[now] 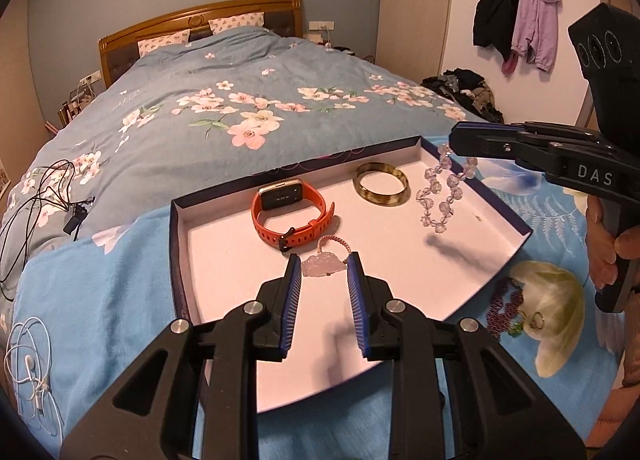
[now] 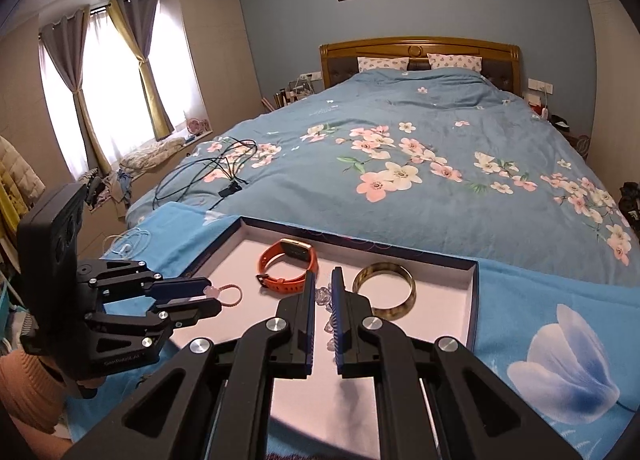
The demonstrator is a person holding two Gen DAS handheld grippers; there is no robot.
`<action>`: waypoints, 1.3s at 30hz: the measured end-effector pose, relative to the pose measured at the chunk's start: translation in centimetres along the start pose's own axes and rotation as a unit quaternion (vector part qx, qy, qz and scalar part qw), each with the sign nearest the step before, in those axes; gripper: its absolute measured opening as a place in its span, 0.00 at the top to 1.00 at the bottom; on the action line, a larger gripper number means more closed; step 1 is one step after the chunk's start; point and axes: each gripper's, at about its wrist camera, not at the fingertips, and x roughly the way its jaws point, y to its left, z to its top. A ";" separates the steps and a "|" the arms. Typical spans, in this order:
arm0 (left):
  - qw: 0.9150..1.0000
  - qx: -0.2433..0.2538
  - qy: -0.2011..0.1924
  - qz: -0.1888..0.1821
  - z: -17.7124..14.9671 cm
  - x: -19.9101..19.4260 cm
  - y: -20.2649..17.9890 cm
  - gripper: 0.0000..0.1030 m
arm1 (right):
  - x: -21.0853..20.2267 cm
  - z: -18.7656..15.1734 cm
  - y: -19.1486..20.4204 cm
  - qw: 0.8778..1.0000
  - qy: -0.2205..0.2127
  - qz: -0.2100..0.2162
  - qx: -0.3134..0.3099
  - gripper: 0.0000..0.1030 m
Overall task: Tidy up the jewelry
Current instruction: 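Lower the pink charm into the lid and open left while right lowers the crystal strand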
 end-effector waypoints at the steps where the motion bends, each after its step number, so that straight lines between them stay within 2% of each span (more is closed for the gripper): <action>1: 1.000 -0.001 0.003 0.000 0.1 0.3 0.1 0.77 | 0.4 0.1 0.0 1.000 0.002 0.000 0.001 0.94; 9: 0.999 -0.012 0.031 0.001 0.7 2.8 0.9 0.77 | 2.3 0.3 -0.8 1.000 0.010 0.009 0.019 0.94; 19: 0.998 -0.018 0.062 0.005 1.1 5.8 1.2 0.77 | 4.1 -0.6 -3.0 0.998 0.041 -0.004 0.040 0.94; 36: 0.997 -0.037 0.074 0.007 1.3 7.3 2.0 0.76 | 5.4 -2.0 -4.6 0.996 0.071 -0.023 0.054 0.94; 39: 0.997 -0.040 0.067 0.006 1.3 6.8 2.2 0.70 | 5.2 -2.2 -4.7 0.995 0.073 -0.025 0.056 0.93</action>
